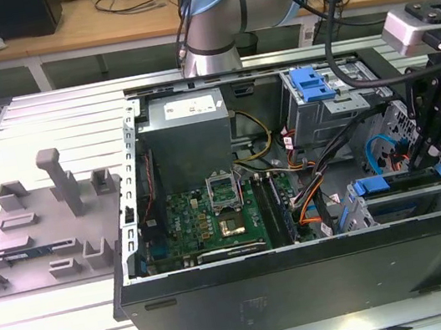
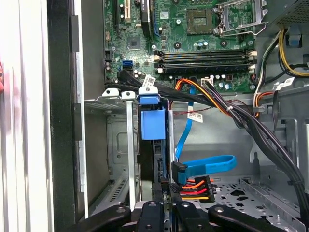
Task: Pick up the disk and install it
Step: 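Insert the first disk wire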
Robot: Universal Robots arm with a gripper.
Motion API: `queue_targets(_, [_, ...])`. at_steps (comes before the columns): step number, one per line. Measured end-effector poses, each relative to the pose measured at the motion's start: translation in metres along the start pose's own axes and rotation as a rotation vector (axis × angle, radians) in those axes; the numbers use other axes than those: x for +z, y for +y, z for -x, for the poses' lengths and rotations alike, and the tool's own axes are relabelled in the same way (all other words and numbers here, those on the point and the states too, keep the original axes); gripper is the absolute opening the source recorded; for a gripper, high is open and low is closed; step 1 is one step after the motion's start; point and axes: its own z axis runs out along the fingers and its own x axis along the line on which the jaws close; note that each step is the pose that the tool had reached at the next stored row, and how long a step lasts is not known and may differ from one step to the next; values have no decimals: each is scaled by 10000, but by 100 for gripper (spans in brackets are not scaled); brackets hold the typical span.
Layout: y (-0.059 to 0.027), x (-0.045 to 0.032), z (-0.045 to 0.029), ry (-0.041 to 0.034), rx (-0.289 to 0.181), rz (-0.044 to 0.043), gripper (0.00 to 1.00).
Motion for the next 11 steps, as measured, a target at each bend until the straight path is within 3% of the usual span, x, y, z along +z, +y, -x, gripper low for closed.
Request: queue_targets(11, [-6, 20, 1, -1, -6, -7, 17])
